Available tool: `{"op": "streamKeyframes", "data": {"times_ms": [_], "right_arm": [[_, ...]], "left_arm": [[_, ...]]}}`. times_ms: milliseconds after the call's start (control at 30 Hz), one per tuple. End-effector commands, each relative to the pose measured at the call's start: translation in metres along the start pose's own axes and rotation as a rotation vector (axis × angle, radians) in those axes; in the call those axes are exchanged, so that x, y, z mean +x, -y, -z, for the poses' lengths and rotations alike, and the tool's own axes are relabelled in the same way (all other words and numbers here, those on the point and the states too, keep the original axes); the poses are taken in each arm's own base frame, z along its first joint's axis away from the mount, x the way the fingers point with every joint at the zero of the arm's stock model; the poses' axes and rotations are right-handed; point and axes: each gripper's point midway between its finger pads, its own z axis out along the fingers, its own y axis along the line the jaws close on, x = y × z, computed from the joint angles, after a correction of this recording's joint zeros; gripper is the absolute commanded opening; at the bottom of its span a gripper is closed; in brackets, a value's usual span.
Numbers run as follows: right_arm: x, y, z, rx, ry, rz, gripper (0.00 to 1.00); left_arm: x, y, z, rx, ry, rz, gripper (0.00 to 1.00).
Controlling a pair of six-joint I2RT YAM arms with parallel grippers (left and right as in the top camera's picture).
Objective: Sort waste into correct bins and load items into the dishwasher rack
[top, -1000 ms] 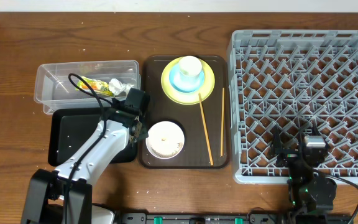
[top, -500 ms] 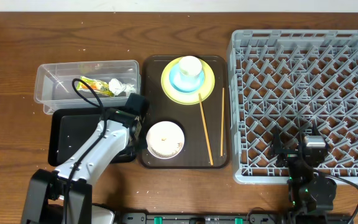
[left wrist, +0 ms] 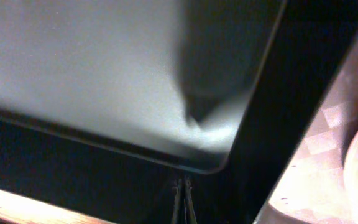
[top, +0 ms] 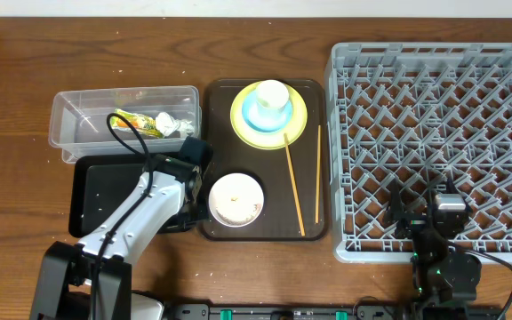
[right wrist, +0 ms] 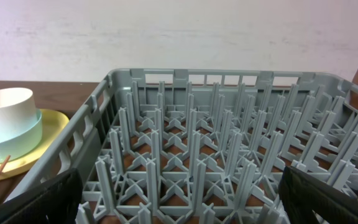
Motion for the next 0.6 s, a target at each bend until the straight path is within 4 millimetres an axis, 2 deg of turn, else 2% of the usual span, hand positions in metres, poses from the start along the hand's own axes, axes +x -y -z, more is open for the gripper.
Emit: {"op": "streamKeyframes", "data": {"times_ms": [0,300,567], "right_arm": [[0.002,-0.002,0.0,-0.008,-0.006,-0.003,0.99],[0.002,-0.002,0.0,-0.008,-0.006,-0.003,0.99],[0.002,-0.002,0.0,-0.008,-0.006,-0.003,0.99]], "left_arm": [[0.002,-0.009,-0.003,-0.043,-0.006,-0.016,0.06],[0.009,-0.013,-0.003,-0.061,-0.032,-0.022,0.06],[0.004,-0.024,-0.002,-0.125,-0.003,-0.025,0.06]]}}
